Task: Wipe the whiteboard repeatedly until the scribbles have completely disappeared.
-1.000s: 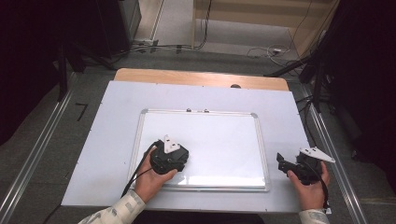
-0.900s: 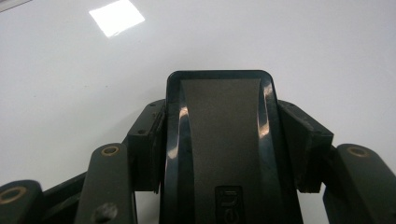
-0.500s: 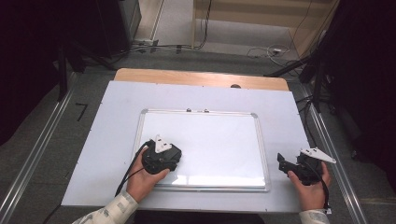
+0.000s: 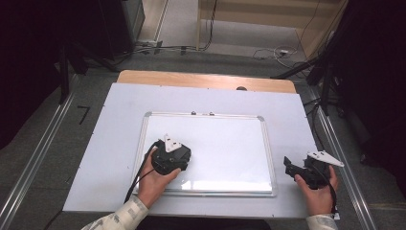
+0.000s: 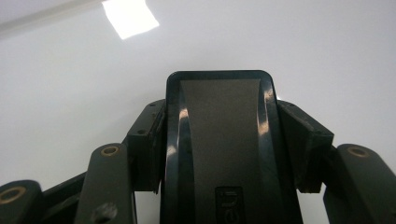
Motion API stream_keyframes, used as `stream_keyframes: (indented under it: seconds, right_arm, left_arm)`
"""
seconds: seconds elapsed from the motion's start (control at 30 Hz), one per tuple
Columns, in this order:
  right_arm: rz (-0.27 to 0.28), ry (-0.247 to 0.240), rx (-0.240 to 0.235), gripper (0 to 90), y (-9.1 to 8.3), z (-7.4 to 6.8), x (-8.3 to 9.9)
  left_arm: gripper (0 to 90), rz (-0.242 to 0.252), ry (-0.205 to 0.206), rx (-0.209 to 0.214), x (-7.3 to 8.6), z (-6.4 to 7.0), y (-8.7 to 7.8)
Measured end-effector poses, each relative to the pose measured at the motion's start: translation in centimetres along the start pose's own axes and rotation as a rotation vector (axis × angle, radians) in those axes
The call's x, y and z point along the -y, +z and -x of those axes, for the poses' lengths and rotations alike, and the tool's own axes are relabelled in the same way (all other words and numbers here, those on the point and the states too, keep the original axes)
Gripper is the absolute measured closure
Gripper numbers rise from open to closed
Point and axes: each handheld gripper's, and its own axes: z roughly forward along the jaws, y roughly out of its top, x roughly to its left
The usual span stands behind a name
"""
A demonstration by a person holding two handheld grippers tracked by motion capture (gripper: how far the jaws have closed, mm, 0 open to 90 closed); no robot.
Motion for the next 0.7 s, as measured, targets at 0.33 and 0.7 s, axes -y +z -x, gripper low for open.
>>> stream_keyframes:
  seconds: [0.33,0.7]
  right_arm:
    - [-0.002,-0.005,-0.001,13.6,0.0,-0.2,0.0]
    - [-0.002,-0.005,-0.007,13.6,0.1,-0.2,-0.1]
  left_arm:
    - [40.8,0.071,-0.047,-0.019,-1.2,-0.4,-2.5]
    - [40.7,0.091,-0.070,-0.039,-0.6,-1.2,-3.7]
